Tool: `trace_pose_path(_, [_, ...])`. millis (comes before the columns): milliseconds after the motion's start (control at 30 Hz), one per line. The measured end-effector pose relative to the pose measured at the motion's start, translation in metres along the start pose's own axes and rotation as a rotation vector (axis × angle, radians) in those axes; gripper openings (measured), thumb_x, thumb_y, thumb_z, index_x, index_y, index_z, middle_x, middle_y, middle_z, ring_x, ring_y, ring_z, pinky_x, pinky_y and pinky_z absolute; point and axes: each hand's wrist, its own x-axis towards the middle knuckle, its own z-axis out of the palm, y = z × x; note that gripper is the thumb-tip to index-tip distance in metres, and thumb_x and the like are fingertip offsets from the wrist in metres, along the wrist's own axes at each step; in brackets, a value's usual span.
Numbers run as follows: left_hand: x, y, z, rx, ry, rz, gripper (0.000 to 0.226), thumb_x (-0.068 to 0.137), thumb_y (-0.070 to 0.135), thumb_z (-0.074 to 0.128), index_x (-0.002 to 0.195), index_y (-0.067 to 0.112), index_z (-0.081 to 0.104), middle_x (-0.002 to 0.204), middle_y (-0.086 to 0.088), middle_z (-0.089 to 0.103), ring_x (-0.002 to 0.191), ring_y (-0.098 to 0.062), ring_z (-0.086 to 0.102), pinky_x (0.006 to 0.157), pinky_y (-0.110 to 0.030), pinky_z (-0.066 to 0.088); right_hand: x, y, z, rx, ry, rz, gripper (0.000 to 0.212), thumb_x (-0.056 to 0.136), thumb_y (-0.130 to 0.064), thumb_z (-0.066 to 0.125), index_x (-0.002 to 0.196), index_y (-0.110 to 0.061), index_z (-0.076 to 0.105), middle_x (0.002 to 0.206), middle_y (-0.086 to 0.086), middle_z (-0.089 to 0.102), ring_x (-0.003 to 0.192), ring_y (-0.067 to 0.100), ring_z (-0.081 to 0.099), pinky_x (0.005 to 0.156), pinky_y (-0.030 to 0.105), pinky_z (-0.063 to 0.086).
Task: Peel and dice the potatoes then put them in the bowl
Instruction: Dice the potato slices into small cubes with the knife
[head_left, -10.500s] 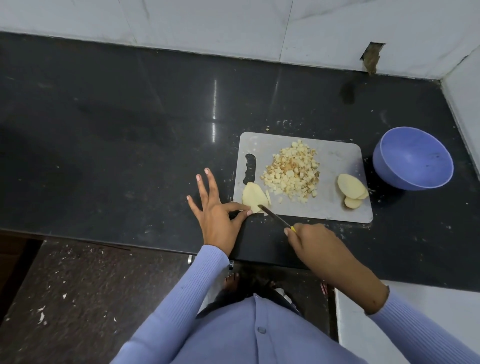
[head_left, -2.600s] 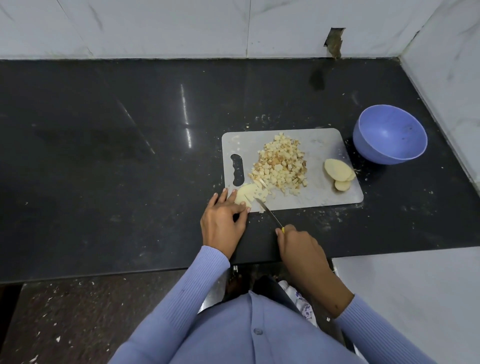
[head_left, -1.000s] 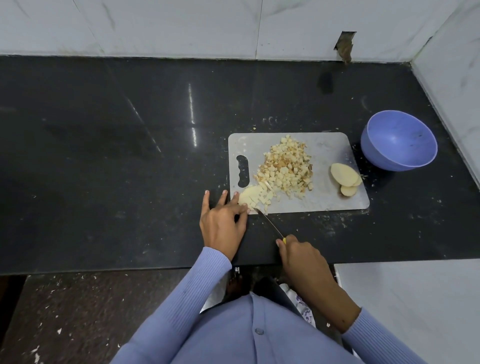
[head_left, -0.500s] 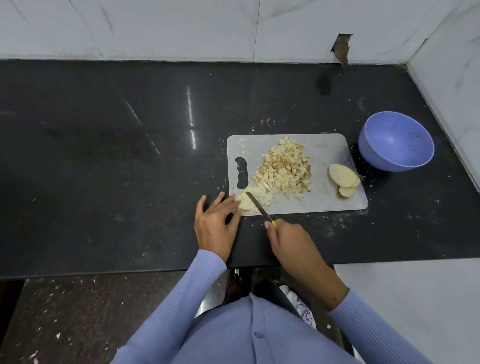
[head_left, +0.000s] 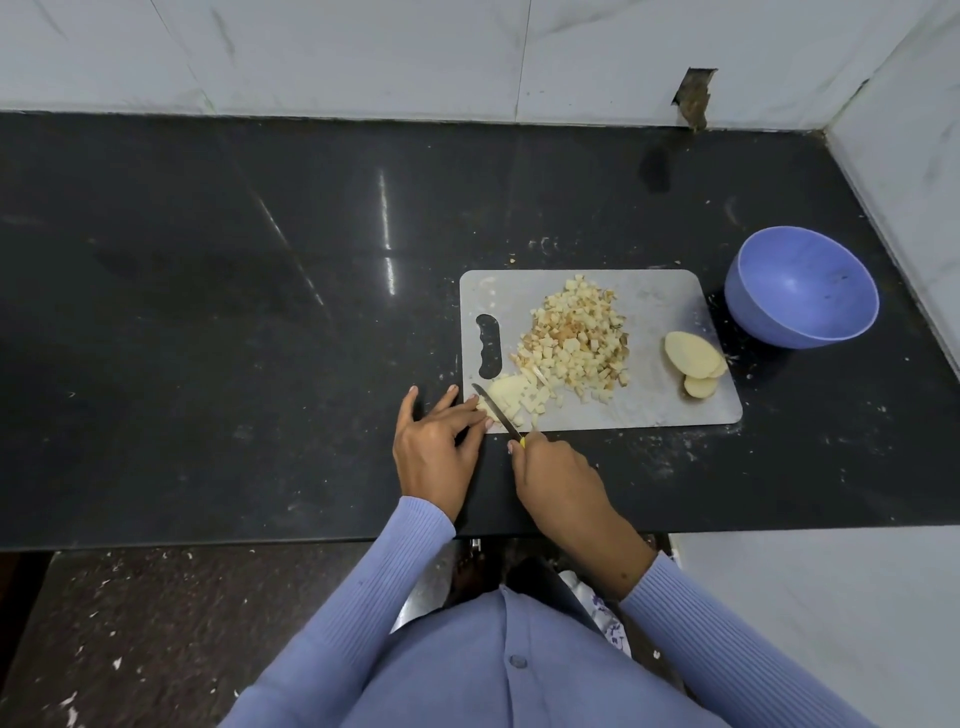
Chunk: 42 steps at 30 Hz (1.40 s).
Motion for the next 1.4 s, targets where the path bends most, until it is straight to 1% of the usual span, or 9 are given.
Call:
trace_pose_path(300, [0.0, 0.005, 0.001, 0.045, 0.03, 0.025, 0.013, 0.068, 0.004, 0.083, 0.076, 0.012, 0.076, 0.087, -0.005, 0.074, 0.099, -0.022, 0.068, 0.113, -0.038, 0.022, -0.011, 0.007, 0.004, -0.092, -0.004, 0.002, 0.035, 0.104, -0.033, 0.025, 0.111, -0.007, 0.047, 0.109, 0.013, 0.062, 0.1, 0.031, 0.06, 0.067, 0.032, 0.034])
trace_pose_path(433, [-0.001, 0.005, 0.0, 0.069, 0.036, 0.049, 0.014, 0.067, 0.003, 0.083, 0.075, 0.013, 0.076, 0.086, -0.004, 0.074, 0.098, -0.021, 0.068, 0.107, -0.043, 0.028, -0.02, 0.017, 0.006, -0.156, -0.022, -0.008, 0.035, 0.104, -0.034, 0.023, 0.11, -0.008, 0.045, 0.106, 0.012, 0.063, 0.098, 0.03, 0.061, 0.066, 0.031, 0.034])
trace_pose_path(733, [0.003, 0.004, -0.004, 0.087, -0.001, 0.05, 0.011, 0.068, 0.008, 0.084, 0.073, 0.015, 0.076, 0.087, -0.001, 0.075, 0.1, -0.021, 0.068, 0.095, -0.034, 0.028, -0.031, 0.039, -0.003, -0.11, -0.06, 0.009, 0.037, 0.103, -0.039, 0.026, 0.106, -0.009, 0.048, 0.102, 0.013, 0.062, 0.097, 0.034, 0.059, 0.07, 0.035, 0.039])
trace_pose_path(833, [0.007, 0.007, -0.009, 0.039, -0.004, 0.025, 0.019, 0.066, 0.01, 0.085, 0.082, 0.013, 0.076, 0.094, -0.001, 0.074, 0.095, -0.017, 0.069, 0.083, -0.024, 0.032, -0.029, 0.049, -0.013, -0.027, -0.053, -0.004, 0.036, 0.101, -0.042, 0.032, 0.089, -0.013, 0.049, 0.083, 0.008, 0.058, 0.083, 0.03, 0.06, 0.067, 0.034, 0.042])
trace_pose_path(933, [0.013, 0.014, -0.016, 0.027, -0.019, -0.009, 0.042, 0.063, 0.01, 0.086, 0.103, 0.014, 0.073, 0.1, 0.001, 0.072, 0.091, -0.018, 0.061, 0.079, -0.021, 0.038, -0.027, 0.06, -0.02, 0.066, -0.014, 0.013, 0.038, 0.1, -0.041, 0.036, 0.074, -0.014, 0.044, 0.069, 0.003, 0.052, 0.068, 0.023, 0.054, 0.062, 0.035, 0.041])
trace_pose_path(1000, [0.017, 0.018, -0.019, 0.023, -0.078, -0.045, 0.053, 0.065, 0.01, 0.085, 0.115, 0.014, 0.068, 0.097, 0.0, 0.064, 0.088, -0.015, 0.049, 0.077, -0.021, 0.039, -0.024, 0.066, -0.023, 0.077, 0.016, 0.036, 0.039, 0.1, -0.041, 0.037, 0.069, -0.017, 0.041, 0.066, 0.002, 0.05, 0.064, 0.022, 0.051, 0.06, 0.034, 0.038])
trace_pose_path(1100, [0.027, 0.02, -0.019, -0.037, -0.26, -0.167, 0.065, 0.068, 0.012, 0.084, 0.127, 0.016, 0.059, 0.096, -0.001, 0.05, 0.081, -0.017, 0.052, 0.081, -0.026, 0.048, -0.017, 0.072, -0.025, 0.112, 0.055, 0.056, 0.04, 0.099, -0.042, 0.037, 0.069, -0.016, 0.041, 0.065, 0.002, 0.05, 0.064, 0.022, 0.051, 0.062, 0.034, 0.039])
trace_pose_path(1267, [0.037, 0.023, -0.011, -0.006, -0.386, -0.229, 0.038, 0.064, 0.011, 0.086, 0.096, 0.004, 0.066, 0.089, -0.008, 0.054, 0.072, -0.024, 0.058, 0.075, -0.036, 0.055, -0.01, 0.073, -0.023, 0.151, 0.078, 0.073, 0.04, 0.1, -0.042, 0.037, 0.068, -0.017, 0.042, 0.065, 0.0, 0.049, 0.062, 0.017, 0.048, 0.061, 0.034, 0.037])
trace_pose_path(1400, [0.047, 0.024, -0.006, -0.023, -0.439, -0.251, 0.056, 0.063, 0.009, 0.087, 0.115, 0.005, 0.066, 0.093, -0.009, 0.061, 0.078, -0.021, 0.063, 0.08, -0.03, 0.054, -0.005, 0.069, -0.023, 0.205, 0.115, 0.081, 0.042, 0.1, -0.041, 0.038, 0.066, -0.016, 0.042, 0.063, 0.001, 0.05, 0.06, 0.016, 0.048, 0.054, 0.03, 0.032])
